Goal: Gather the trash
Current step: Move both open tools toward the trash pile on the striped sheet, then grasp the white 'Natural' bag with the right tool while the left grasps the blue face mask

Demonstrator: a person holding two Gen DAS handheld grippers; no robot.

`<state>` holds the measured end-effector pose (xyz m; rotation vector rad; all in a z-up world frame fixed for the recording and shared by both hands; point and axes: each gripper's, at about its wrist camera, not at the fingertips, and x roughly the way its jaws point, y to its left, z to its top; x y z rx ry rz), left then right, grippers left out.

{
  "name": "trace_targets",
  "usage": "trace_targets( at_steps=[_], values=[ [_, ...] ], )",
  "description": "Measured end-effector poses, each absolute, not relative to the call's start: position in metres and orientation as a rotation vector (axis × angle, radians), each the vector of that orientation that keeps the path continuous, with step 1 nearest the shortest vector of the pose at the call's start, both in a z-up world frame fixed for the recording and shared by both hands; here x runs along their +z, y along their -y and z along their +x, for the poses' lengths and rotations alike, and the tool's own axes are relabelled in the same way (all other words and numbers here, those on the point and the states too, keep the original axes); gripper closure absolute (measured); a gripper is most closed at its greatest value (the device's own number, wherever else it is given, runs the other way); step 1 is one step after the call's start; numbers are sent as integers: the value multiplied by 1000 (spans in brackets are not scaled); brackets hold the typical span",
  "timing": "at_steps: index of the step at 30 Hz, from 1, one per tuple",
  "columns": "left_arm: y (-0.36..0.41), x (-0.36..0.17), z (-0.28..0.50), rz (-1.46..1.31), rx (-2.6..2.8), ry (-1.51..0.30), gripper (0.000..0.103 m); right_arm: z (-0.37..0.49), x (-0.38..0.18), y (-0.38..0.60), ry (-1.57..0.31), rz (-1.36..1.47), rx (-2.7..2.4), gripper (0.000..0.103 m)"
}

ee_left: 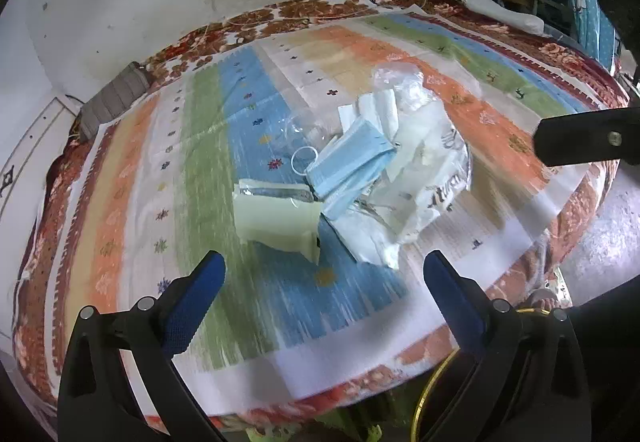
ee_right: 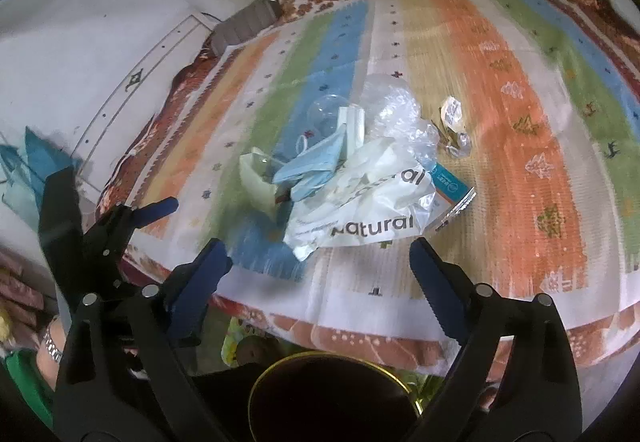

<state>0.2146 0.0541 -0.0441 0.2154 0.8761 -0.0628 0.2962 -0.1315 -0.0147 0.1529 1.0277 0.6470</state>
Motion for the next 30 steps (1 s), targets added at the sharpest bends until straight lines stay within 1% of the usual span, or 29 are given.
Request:
trace_targets(
  at_steps=[4,5,7,8,10,12,14,15,17,20,21,22,23,24,25,27,29,30],
  values=[
    [-57,-49,222,238,-84,-862,6,314,-27,127,-1062,181,641,24],
    [-57,-50,225,239,-90,-860,8,317,-30,126,-1071,190,641,24],
    [-59,-51,232,222,-107,-857,22,324,-36,124,-1093,214,643,28],
    [-59,-51,234,219,-108,-853,23,326,-38,123,-1100,219,643,30],
    [-58,-51,241,213,-118,-834,23,331,-43,121,-1118,228,645,36],
    [-56,-53,247,209,-129,-834,23,334,-46,118,-1128,238,649,38],
    [-54,-57,253,221,-135,-836,23,340,-51,116,-1142,251,648,43],
    [-52,-61,256,235,-142,-839,23,342,-53,115,-1149,250,644,47],
    [-48,-69,262,271,-147,-847,23,347,-56,114,-1151,235,616,48],
    [-47,-74,268,300,-150,-850,26,353,-61,111,-1175,256,635,54],
    [-46,-77,271,311,-151,-848,26,353,-62,110,-1179,255,638,58],
    [-45,-78,274,318,-151,-850,30,354,-63,109,-1182,254,639,63],
    [-44,-80,277,322,-152,-854,33,356,-64,109,-1188,259,640,65],
    [-43,-82,280,324,-162,-864,43,357,-65,110,-1194,266,640,71],
    [-41,-84,283,330,-176,-872,48,359,-67,111,-1202,276,638,77],
    [-36,-88,288,353,-188,-875,53,361,-69,114,-1213,293,632,79],
    [-34,-91,290,363,-187,-872,55,362,-69,116,-1213,289,626,85],
    [-34,-91,292,360,-183,-867,58,362,-69,118,-1216,289,622,90]
  ],
)
